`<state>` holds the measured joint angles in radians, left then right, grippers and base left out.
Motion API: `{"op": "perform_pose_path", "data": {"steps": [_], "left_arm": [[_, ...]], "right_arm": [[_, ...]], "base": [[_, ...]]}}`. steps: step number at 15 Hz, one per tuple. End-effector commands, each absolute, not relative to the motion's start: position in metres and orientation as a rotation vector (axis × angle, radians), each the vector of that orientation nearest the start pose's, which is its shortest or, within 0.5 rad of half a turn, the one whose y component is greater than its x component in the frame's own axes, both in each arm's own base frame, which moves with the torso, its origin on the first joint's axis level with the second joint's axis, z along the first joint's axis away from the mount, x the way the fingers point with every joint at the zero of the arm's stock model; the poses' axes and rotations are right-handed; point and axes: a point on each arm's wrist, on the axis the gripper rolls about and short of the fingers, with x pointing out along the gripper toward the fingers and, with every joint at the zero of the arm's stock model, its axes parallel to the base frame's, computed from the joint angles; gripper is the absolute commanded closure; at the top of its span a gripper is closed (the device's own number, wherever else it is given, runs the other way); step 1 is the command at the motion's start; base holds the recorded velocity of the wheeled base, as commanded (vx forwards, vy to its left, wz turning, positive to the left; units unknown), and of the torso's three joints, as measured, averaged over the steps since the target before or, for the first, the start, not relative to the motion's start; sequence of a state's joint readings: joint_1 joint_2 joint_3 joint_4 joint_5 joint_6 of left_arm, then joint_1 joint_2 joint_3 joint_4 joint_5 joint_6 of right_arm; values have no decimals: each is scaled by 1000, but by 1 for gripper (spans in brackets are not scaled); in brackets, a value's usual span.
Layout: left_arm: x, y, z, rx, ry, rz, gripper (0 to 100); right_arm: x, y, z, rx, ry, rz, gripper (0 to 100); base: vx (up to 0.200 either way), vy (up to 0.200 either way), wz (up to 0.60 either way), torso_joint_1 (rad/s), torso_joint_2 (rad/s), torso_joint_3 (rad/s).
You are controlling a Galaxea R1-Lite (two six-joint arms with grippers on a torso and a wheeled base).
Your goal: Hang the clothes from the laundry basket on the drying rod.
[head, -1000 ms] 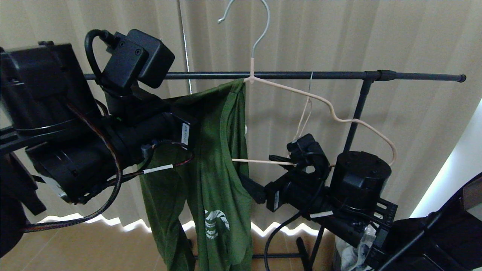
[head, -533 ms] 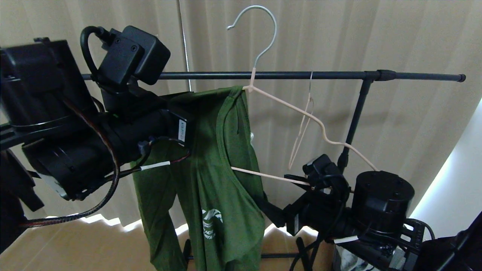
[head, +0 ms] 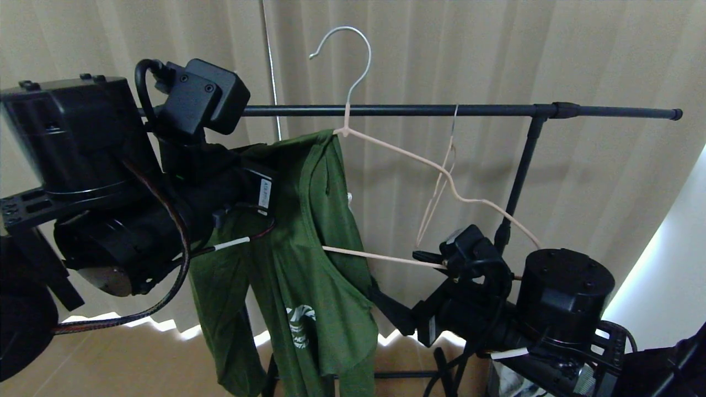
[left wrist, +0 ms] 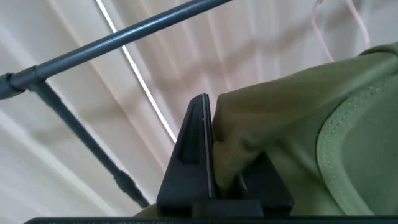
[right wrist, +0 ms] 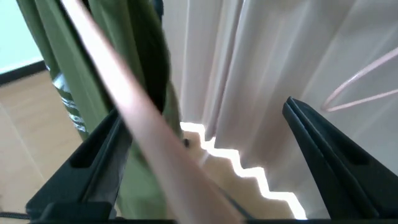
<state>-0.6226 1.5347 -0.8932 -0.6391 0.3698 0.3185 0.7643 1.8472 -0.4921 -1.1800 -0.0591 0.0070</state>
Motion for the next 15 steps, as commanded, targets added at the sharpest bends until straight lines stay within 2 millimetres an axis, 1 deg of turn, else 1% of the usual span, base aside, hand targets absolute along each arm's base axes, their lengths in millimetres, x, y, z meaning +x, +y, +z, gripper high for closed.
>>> {"op": "perform_pose_path", "data": {"steps": [1, 3, 5, 7, 9, 11, 14, 15], "left_arm": [[232, -154, 253, 324, -25, -235, 100], [232, -153, 251, 327, -19, -229, 100], [232, -154, 246, 335, -6, -233, 100], [234, -156, 245, 337, -2, -235, 100], [239, -155, 244, 340, 13, -174, 100], [244, -150, 243, 340, 26, -98, 100], [243, -151, 255, 269, -22, -109, 100], [243, -151, 258, 260, -37, -125, 100]], "right_arm": [[212, 201, 115, -90, 163, 690, 0], [214, 202, 118, -99, 145, 674, 0], [214, 205, 121, -76, 94, 694, 0], [215, 212, 114, -76, 72, 734, 0], [214, 219, 110, -75, -3, 818, 0], [213, 219, 108, -79, -36, 846, 0], [211, 216, 103, -90, -3, 845, 0], [212, 211, 103, -91, 7, 826, 0]], "base": [[0, 0, 0, 0, 0, 0], [0, 0, 0, 0, 0, 0], [0, 0, 0, 0, 0, 0], [0, 0, 0, 0, 0, 0], [0, 0, 0, 0, 0, 0], [0, 0, 0, 0, 0, 0], [0, 0, 0, 0, 0, 0], [0, 0, 0, 0, 0, 0]]}}
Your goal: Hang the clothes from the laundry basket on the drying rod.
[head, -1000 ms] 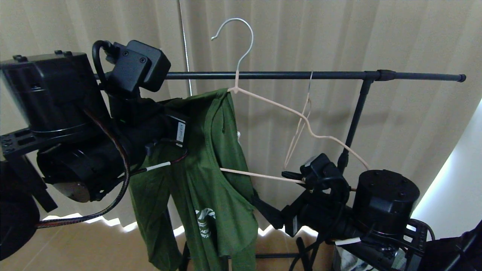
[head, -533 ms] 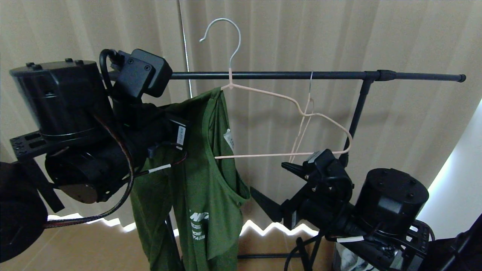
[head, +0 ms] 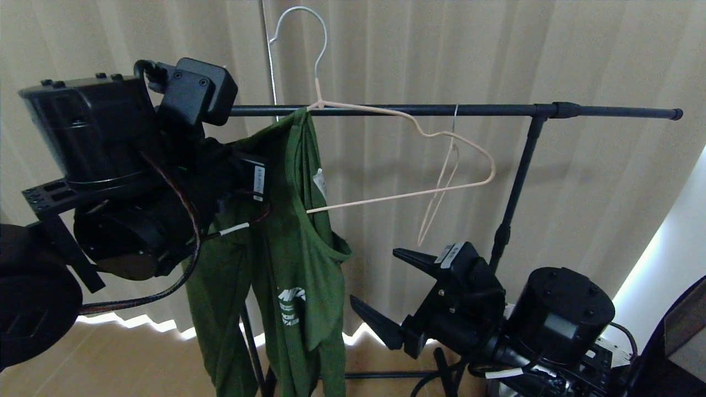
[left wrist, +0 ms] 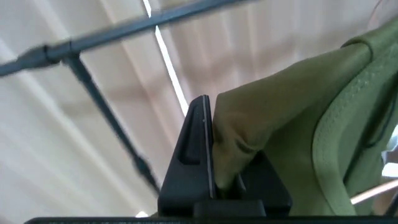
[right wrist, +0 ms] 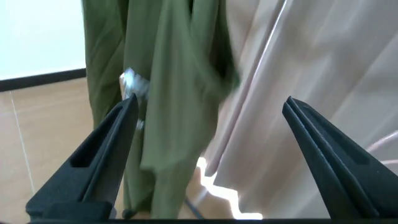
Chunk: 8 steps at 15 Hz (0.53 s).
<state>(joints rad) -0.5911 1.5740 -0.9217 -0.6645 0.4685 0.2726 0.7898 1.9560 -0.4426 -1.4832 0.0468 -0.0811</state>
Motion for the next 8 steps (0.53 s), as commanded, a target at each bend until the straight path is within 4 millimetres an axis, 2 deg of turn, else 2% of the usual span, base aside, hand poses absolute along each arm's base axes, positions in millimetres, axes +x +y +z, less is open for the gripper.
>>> {"op": "perform_pose_path", "data": {"steps": [1, 4, 5, 6, 8], "left_arm": [[241, -151, 263, 243, -70, -164, 100], [240, -151, 277, 226, -134, -234, 100], [240, -151, 277, 226, -134, -234, 100], [238, -152, 287, 216, -173, -278, 100], [238, -154, 291, 212, -190, -292, 100]], "right_arm": [[213, 197, 101, -86, 33, 788, 0], [213, 175, 103, 26, 101, 700, 0], [213, 174, 104, 29, 102, 698, 0], [213, 165, 110, 118, 148, 634, 0], [219, 165, 121, 227, 143, 614, 0]], "base": [[0, 0, 0, 0, 0, 0], [0, 0, 0, 0, 0, 0], [0, 0, 0, 0, 0, 0], [0, 0, 0, 0, 0, 0], [0, 0, 0, 0, 0, 0]]}}
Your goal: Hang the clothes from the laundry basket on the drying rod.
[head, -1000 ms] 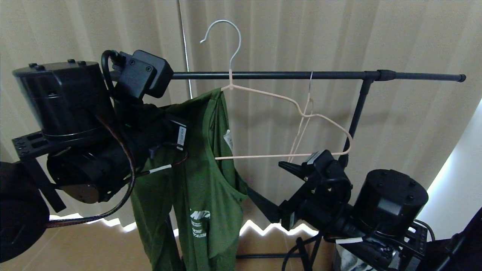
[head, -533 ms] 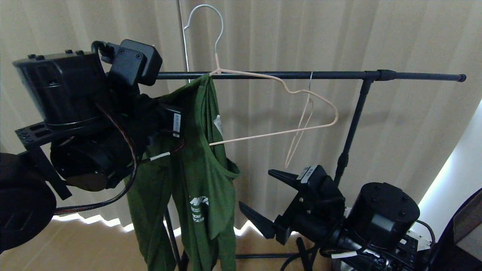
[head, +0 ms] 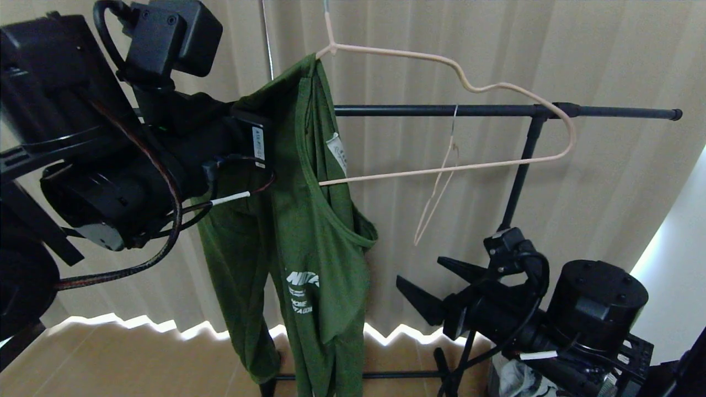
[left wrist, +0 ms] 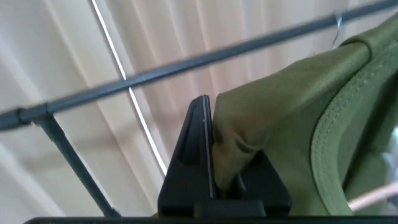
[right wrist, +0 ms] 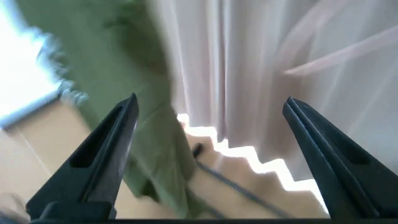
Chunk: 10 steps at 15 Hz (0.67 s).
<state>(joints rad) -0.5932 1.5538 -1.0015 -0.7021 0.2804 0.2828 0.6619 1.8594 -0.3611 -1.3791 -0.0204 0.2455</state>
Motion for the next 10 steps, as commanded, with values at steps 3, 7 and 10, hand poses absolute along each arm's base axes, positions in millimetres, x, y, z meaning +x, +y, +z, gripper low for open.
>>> {"op": "perform_pose_path", "data": {"steps": [3, 7, 10], "left_arm": [[235, -158, 291, 214, -194, -316, 100], [232, -163, 291, 227, -200, -334, 100], [230, -167, 290, 231, -197, -350, 100]], "right_arm": [[227, 173, 136, 337, 105, 628, 0], [227, 185, 146, 357, 70, 671, 0], [216, 196, 145, 345, 105, 717, 0]], "base": [[0, 0, 0, 0, 0, 0], [0, 0, 0, 0, 0, 0], [0, 0, 0, 0, 0, 0]]}}
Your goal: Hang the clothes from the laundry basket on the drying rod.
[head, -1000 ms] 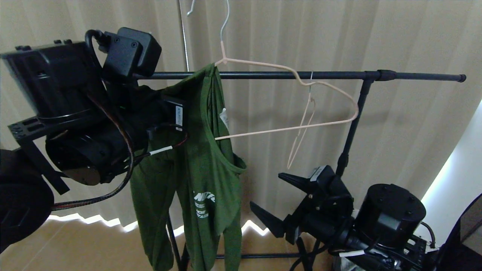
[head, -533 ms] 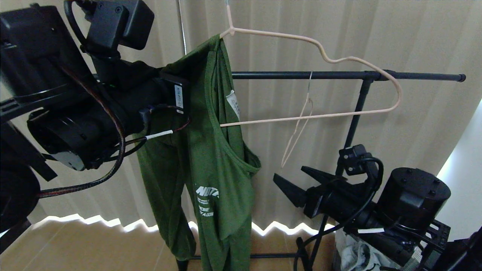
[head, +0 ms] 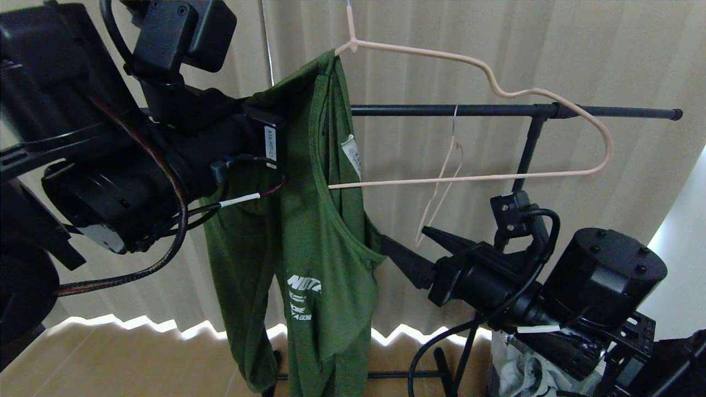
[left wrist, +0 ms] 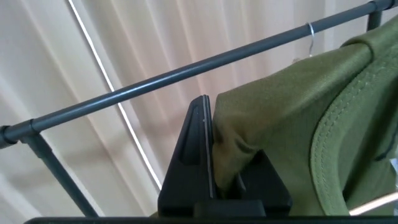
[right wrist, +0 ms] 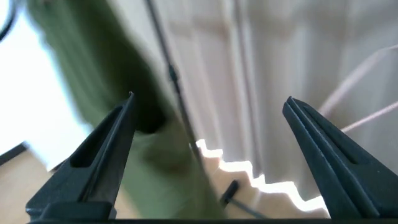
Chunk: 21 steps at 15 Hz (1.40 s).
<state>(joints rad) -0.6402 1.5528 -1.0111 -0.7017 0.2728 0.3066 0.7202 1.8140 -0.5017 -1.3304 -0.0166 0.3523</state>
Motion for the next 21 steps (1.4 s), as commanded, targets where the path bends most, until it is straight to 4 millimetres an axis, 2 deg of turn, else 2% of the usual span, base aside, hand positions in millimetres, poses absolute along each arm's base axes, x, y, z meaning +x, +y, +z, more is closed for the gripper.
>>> {"op": "perform_pose_path", "data": {"steps": [1, 5, 11, 12, 16, 19, 21], "left_arm": [[228, -168, 290, 230, -199, -356, 100], [223, -172, 289, 211, -236, -374, 100], [216, -167, 292, 200, -257, -383, 100], [215, -166, 293, 196, -270, -399, 100], [213, -164, 293, 195, -283, -446, 100], [216, -160, 293, 202, -282, -427, 100], [228, -144, 285, 293, -255, -345, 100]], "right_arm": [[218, 198, 145, 345, 104, 718, 0], [227, 206, 137, 332, 136, 713, 0], [229, 203, 132, 322, 160, 694, 0], [229, 203, 130, 320, 165, 694, 100], [231, 201, 125, 311, 190, 683, 100], [229, 187, 127, 300, 215, 642, 100], [230, 154, 141, 312, 162, 552, 100]], "base": [[0, 0, 0, 0, 0, 0], [0, 0, 0, 0, 0, 0], [0, 0, 0, 0, 0, 0], [0, 0, 0, 0, 0, 0], [0, 0, 0, 0, 0, 0], [0, 0, 0, 0, 0, 0], [0, 0, 0, 0, 0, 0]]}}
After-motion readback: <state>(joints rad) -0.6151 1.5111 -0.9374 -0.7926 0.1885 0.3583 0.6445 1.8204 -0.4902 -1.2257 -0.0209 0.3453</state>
